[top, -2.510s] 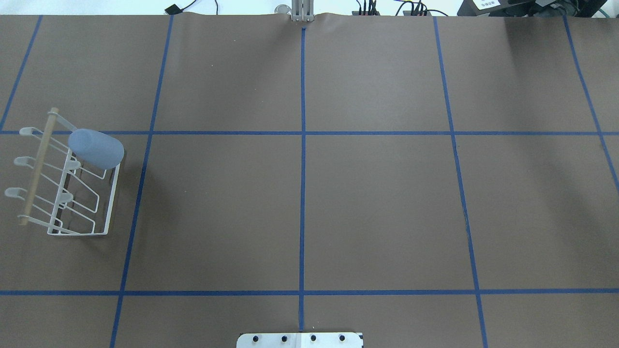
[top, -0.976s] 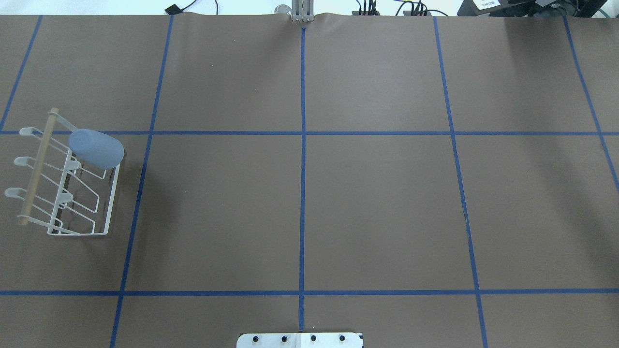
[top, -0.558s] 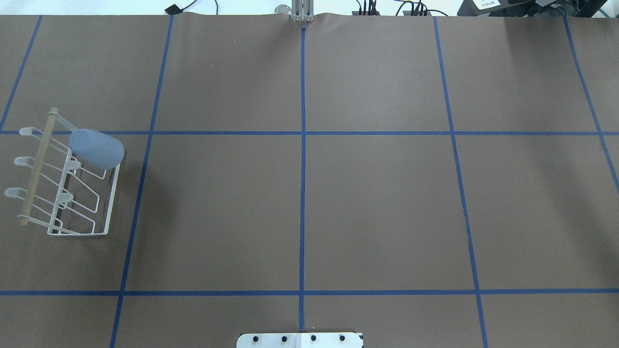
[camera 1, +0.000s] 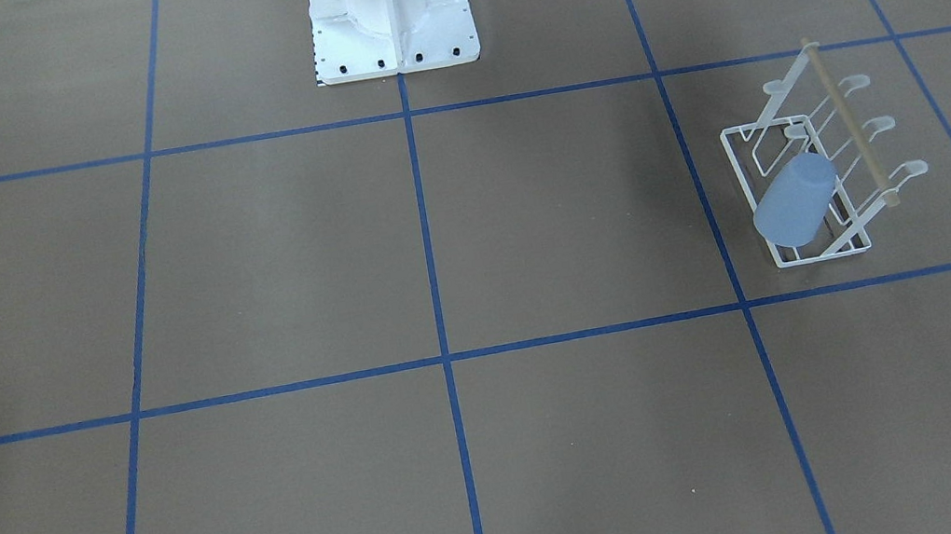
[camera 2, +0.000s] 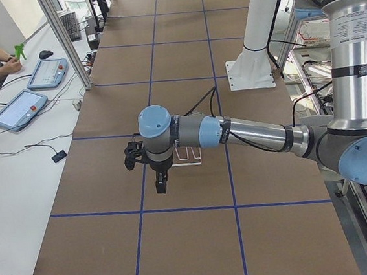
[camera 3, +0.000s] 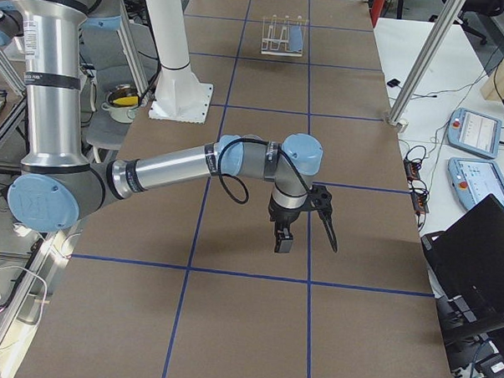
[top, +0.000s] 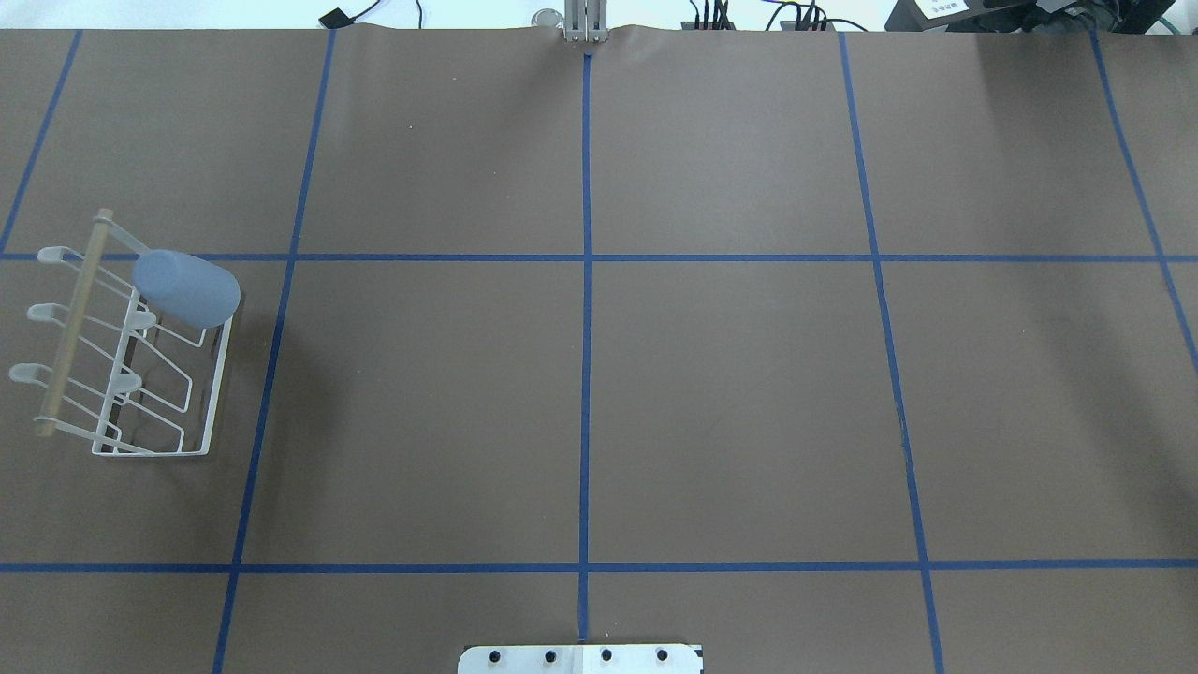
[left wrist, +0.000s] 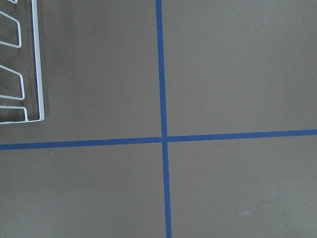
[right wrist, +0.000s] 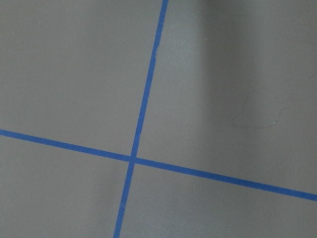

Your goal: Hang cup on cup holder

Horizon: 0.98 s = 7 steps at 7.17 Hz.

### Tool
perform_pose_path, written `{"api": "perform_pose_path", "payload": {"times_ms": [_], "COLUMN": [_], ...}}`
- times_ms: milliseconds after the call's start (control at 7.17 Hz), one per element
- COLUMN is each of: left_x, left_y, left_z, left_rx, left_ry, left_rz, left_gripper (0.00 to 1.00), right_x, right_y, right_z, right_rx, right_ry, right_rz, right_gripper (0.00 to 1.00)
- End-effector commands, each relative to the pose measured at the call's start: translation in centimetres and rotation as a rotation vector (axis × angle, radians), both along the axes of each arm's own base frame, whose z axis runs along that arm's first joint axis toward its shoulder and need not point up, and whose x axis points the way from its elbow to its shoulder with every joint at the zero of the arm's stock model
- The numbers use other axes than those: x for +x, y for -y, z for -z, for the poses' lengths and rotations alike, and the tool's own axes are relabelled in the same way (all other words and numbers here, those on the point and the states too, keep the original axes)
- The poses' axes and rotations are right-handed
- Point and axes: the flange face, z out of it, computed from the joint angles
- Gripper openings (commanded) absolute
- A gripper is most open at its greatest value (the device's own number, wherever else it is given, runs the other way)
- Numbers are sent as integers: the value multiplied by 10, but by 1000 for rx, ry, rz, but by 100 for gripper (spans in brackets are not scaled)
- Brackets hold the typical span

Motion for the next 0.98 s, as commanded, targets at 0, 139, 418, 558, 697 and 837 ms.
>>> {"api": "perform_pose_path", "payload": {"times_ms": [0,139,418,558,697,837], "left_x": [1,3,3,3,4,4], "left_y": [-1,-2,-3,-3,-3,-2], "left_z": [11,16,27,28,31,35], "left_rx": [24,33,51,48,53,63], "left_ry": [-19,-53,-46,-54,-57,-60], "left_rz": [-4,-12,-9,-6,-7,-7], "left_gripper": [98,98,98,98,98,98], "right_x": [0,0,0,0,0,0], "right_y": [5,3,-3,-5,-5,-5], "right_z": [-1,-4,-11,-13,-13,-14], "right_rx": [-5,-10,-25,-30,-29,-21], "right_ry": [-2,-2,-7,-7,-7,-7], "right_rz": [-4,-5,-4,-5,-5,-3], "right_gripper": [100,100,100,100,100,100]}}
